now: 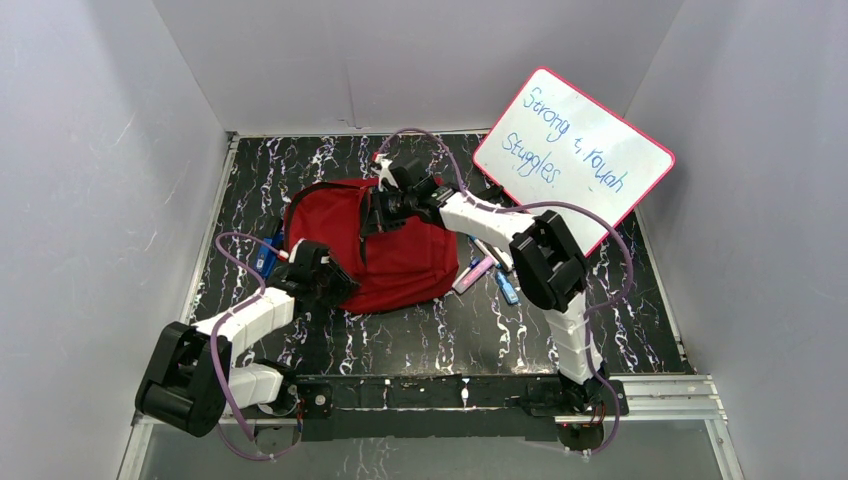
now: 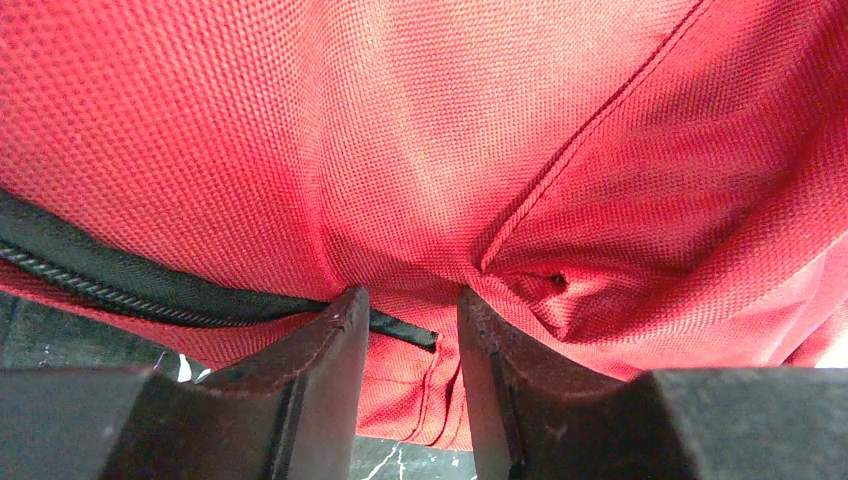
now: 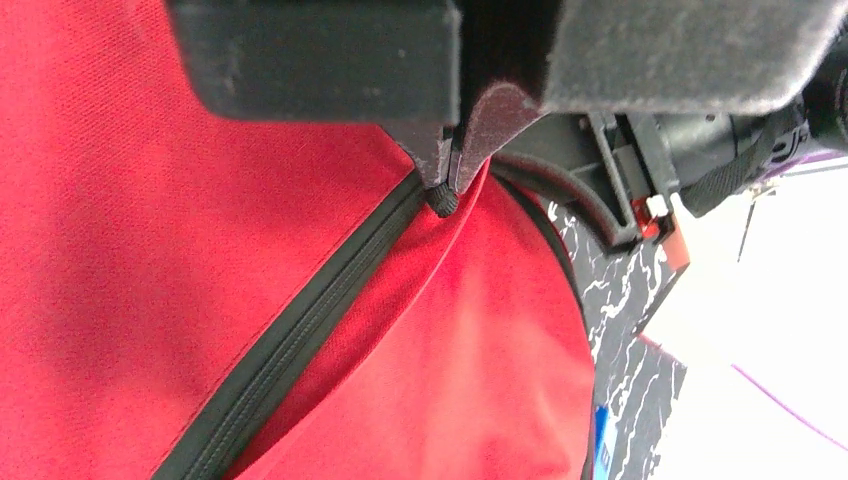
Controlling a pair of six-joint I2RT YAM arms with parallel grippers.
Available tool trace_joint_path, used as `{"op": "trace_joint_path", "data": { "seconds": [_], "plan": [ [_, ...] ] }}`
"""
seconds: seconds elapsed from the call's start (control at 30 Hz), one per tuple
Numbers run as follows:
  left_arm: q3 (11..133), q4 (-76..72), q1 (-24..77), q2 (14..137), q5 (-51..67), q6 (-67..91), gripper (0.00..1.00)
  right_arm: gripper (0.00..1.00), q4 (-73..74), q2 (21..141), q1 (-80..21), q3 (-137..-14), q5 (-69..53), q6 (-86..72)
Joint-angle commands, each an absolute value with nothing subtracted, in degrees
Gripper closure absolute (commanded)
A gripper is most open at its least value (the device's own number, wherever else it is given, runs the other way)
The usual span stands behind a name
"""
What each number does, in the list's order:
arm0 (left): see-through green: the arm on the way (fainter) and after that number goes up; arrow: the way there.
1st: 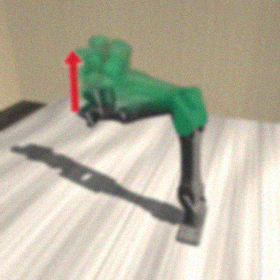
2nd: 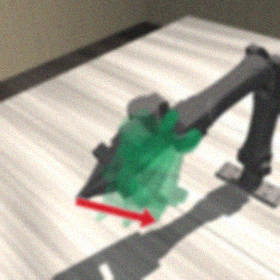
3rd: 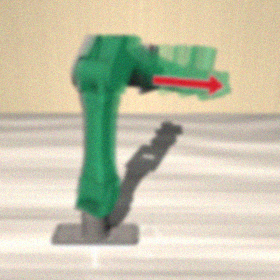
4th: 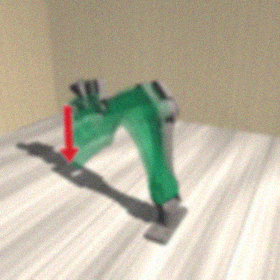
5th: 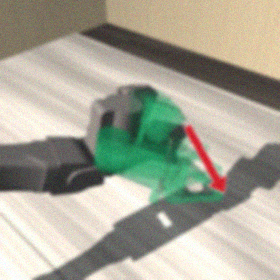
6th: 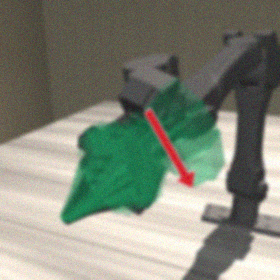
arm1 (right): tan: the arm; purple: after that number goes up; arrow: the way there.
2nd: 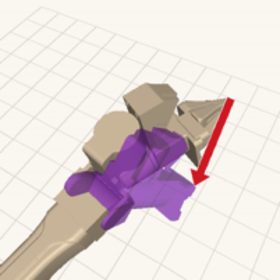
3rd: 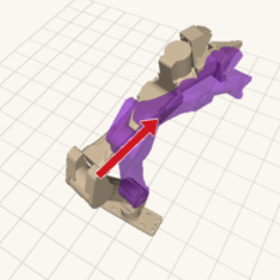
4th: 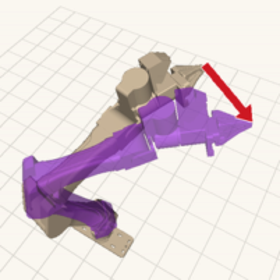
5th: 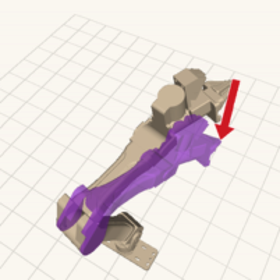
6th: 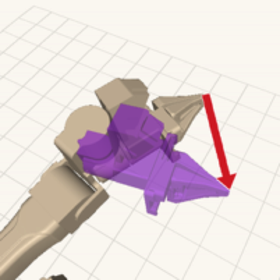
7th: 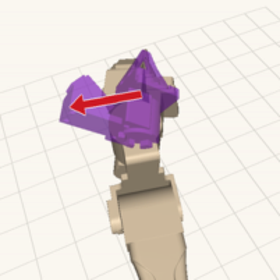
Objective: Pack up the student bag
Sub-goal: Unzip the student bag at the center of the board.
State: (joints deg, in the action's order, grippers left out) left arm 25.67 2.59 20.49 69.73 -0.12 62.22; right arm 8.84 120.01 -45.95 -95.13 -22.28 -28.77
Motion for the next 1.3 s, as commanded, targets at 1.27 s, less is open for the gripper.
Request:
{"op": "trace_joint_path", "data": {
  "seconds": [1.27],
  "plan": [
    [20.4, 10.3, 21.0, 74.3, -4.7, 60.1, 0.64, 0.9, -8.5, 130.7, -38.8, -110.4, -7.2, -28.4]
  ]
}}
